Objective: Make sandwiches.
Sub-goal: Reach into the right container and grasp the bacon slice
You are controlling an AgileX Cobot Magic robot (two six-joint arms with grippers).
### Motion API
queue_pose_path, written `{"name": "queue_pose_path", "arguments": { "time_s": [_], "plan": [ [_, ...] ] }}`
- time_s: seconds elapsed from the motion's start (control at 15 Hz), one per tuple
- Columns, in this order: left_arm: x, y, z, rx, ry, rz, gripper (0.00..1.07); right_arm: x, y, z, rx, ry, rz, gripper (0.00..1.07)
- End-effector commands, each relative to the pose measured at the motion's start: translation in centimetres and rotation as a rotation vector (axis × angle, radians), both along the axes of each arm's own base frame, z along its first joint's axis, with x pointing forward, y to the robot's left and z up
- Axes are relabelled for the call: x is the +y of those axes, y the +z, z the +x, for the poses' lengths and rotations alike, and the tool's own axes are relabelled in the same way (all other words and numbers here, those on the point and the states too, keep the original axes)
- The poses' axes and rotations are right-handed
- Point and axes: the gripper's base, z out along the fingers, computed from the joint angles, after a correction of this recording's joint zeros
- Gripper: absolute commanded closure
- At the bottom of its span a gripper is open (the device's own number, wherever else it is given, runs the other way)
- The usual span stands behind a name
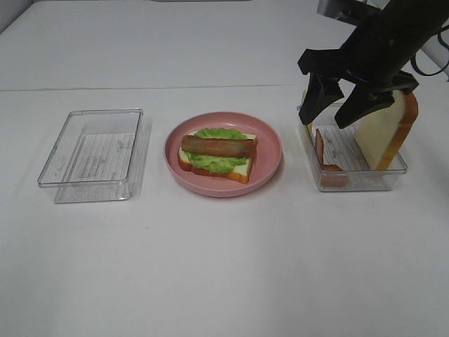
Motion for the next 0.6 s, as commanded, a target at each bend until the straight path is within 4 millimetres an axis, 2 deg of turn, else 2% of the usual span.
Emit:
{"name": "queue_pose_path", "arguments": {
  "time_s": [0.07,0.33,0.47,0.6],
  "plan": [
    [0.1,0.0,-0.3,-0.031,0.005,-0.006,0.25,0.3,-1.6,1.3,0.028,-0.005,-0.01,0.49],
    [0.1,0.0,-0.2,-0.029,0.005,-0.006,0.25,0.4,-4.5,3.7,0.055,0.018,-0.074,0.52],
    [0.1,0.0,-0.2,-0.029,0.005,-0.006,0.25,0.2,-5.6,4.0,0.061,0.025,-0.1,0.52],
    [0.1,0.0,-0.2,-0.029,0.005,-0.006,0.25,0.1,-6.0,4.3,0.051,0.027,-0.118,0.58]
  ]
}}
